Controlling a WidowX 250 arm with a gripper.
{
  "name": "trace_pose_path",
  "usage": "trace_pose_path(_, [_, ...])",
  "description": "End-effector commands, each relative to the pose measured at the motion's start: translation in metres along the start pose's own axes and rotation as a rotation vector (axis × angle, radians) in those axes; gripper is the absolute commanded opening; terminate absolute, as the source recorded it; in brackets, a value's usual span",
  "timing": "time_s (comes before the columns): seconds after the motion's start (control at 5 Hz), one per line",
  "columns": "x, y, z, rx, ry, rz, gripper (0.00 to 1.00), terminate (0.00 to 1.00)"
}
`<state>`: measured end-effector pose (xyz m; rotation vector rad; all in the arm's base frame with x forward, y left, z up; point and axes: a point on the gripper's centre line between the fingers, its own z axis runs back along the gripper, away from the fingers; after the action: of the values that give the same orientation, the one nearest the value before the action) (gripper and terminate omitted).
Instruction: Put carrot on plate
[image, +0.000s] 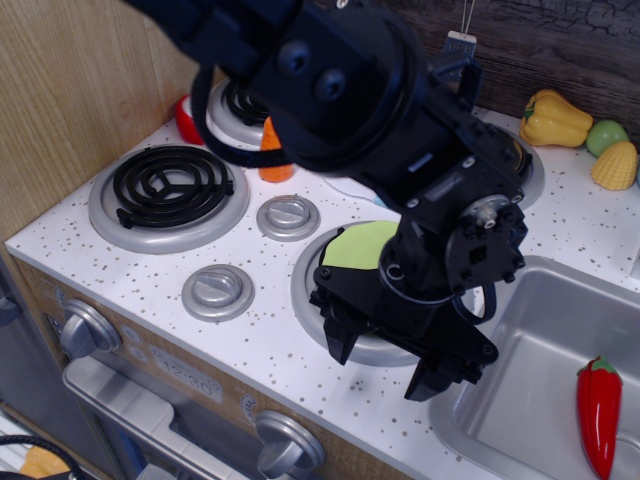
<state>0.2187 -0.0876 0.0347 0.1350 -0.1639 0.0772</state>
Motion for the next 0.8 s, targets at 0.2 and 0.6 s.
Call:
trace_pose_path(0.2, [0.018,0.031,0.013,0.096,0.006,-0.055,1.00,0.00])
trace_pose_path(0.6, [0.073,0.116,0.039,0.221,-0.019,-0.149,1.00,0.00])
